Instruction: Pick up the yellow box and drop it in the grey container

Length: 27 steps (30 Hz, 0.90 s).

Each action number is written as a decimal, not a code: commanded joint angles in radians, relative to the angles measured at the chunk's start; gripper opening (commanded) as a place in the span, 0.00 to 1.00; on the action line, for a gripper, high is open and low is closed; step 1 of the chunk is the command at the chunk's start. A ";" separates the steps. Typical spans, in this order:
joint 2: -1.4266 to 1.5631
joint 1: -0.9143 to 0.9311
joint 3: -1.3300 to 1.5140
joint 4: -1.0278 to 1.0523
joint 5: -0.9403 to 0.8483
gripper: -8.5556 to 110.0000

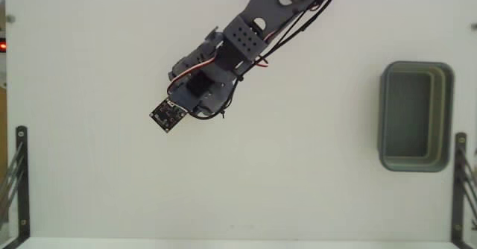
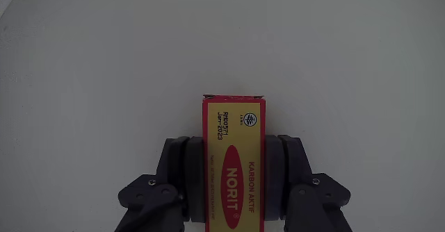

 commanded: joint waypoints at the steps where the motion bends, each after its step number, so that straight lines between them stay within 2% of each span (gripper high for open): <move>1: 0.045 0.008 -0.031 0.042 0.005 0.39; 27: 0.079 0.008 -0.411 0.456 0.005 0.38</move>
